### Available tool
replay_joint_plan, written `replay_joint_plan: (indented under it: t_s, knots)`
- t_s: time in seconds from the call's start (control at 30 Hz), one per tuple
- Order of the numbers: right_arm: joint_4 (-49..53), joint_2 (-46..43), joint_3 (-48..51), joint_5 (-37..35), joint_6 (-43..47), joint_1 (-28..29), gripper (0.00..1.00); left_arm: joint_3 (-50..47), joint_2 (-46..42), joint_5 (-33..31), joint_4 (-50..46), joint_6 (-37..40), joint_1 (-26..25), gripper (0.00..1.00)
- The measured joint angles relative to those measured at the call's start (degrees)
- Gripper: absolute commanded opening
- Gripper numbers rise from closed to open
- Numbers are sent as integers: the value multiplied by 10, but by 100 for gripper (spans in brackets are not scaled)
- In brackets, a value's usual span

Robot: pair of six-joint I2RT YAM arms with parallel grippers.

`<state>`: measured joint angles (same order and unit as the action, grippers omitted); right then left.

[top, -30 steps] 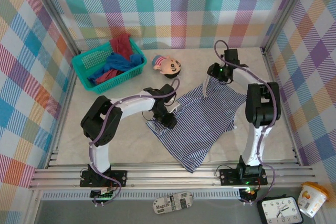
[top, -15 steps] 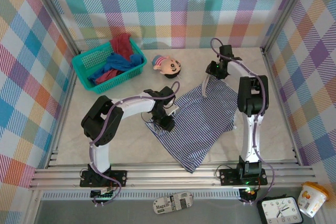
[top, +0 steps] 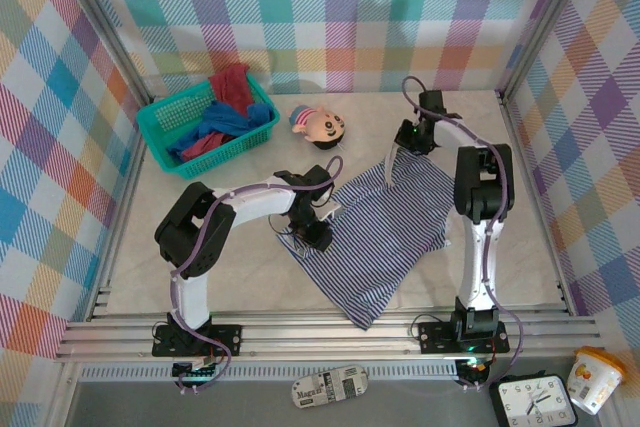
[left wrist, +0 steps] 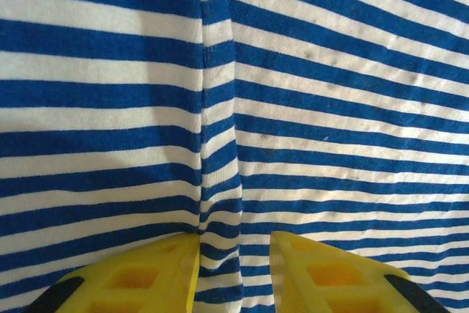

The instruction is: Fold and stack the tank tops

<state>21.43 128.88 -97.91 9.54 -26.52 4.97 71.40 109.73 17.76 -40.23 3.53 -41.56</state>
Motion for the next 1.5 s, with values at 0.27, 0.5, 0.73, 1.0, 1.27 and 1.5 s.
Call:
replay_joint_plan:
  t_s: [0.27, 0.5, 0.73, 1.0, 1.27, 1.5]
  knots:
    - [-150, -94, 139, 78, -75, -52, 4, 0, 0, 1, -1, 3, 0, 32]
    - [-223, -68, 167, 124, -125, -86, 7, -7, -3, 3, 2, 3, 0, 32]
    - [-243, -22, 167, 146, -146, -95, 15, -9, -4, 8, 1, 3, 1, 32]
    - [-249, -22, 164, 153, -153, -101, 26, -12, -6, 8, -3, 3, 1, 32]
    - [-231, -20, 145, 156, -160, -116, 29, -28, -16, 9, -5, 3, 1, 31]
    - [-211, 4, 103, 145, -160, -122, 22, -38, -24, 9, -19, 3, 0, 30]
